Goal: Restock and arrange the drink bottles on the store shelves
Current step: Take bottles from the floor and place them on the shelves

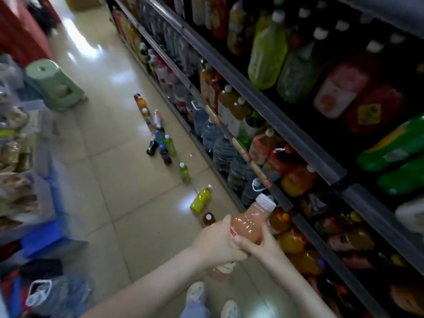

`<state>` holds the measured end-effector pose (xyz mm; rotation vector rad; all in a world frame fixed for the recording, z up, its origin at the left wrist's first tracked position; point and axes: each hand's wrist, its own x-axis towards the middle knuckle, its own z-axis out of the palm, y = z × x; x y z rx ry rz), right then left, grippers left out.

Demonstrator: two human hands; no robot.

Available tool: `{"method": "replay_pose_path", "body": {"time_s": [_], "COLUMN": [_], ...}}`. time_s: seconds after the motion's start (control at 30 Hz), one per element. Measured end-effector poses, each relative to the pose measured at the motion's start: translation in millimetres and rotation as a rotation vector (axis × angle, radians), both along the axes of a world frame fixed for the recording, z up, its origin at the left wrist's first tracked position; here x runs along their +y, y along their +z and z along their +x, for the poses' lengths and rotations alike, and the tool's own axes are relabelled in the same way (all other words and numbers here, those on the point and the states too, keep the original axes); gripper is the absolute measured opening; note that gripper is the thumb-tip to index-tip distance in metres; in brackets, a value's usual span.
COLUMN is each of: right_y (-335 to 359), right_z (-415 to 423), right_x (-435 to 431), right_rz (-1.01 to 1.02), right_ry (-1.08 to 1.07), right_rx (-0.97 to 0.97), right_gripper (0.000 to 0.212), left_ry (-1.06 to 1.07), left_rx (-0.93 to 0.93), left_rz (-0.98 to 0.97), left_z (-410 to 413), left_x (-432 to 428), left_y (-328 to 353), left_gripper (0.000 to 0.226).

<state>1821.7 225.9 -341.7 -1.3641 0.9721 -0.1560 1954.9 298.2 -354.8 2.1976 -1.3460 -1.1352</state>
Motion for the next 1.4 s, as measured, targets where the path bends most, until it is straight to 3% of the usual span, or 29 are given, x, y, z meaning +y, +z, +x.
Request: {"method": "replay_pose_path", "body": {"time_s": [0.17, 0.23, 0.33, 0.4, 0.5, 0.63, 0.7, 0.93, 1.17, 1.4], "right_y": [29.7, 39.6, 50.0, 55.1, 62.0, 82.0, 94.5, 114.9, 127.4, 147.7], "right_z": [90.1, 130.8, 198.3, 247.8, 321.8, 417.4, 460.2, 604.7, 784.8, 980.3], "right_x": [-7.0, -10.0, -15.5, -18.5, -22.9, -33.7, -39.5, -94.8, -192.1, -240.1], "right_rz": [-0.062, -0.034, -0.015, -0.013, -0.033, -0.097, -0.101, -0.182, -0.237, -0.233], "right_ry": [-0.008, -0.028, -0.058, -0.080, -0.120, -0.135, -0.154, -0.162, -0.146, -0.034], "right_rx": [-0.087, -0.100, -0.100, -0.090, -0.102, -0.130, -0.168, -0.227, -0.270, -0.285], "right_gripper": [0.031, 0.031, 0.051, 0.052, 0.026, 0.042, 0.033, 0.034, 0.037, 0.041], "left_ry": [0.169, 0.211, 0.279, 0.293, 0.294, 0.295, 0.264, 0.160, 0.094, 0.241], "left_rx": [0.148, 0.209, 0.364, 0.334, 0.286, 0.211, 0.220, 0.507, 0.342, 0.262], "left_rz": [-0.052, -0.094, -0.210, -0.220, -0.215, -0.275, -0.280, -0.248, -0.354, -0.396], "left_z": [77.9, 121.1, 197.7, 258.6, 347.2, 452.6, 493.7, 624.0, 796.3, 971.7], "left_x": [10.1, 17.6, 36.6, 53.1, 69.8, 63.2, 51.6, -26.6, -112.9, -159.2], "left_y": [35.4, 45.6, 49.0, 45.2, 52.3, 74.9, 84.1, 102.4, 107.6, 119.2], "left_gripper": [0.087, 0.077, 0.032, 0.016, 0.015, 0.018, 0.017, 0.023, 0.029, 0.031]}}
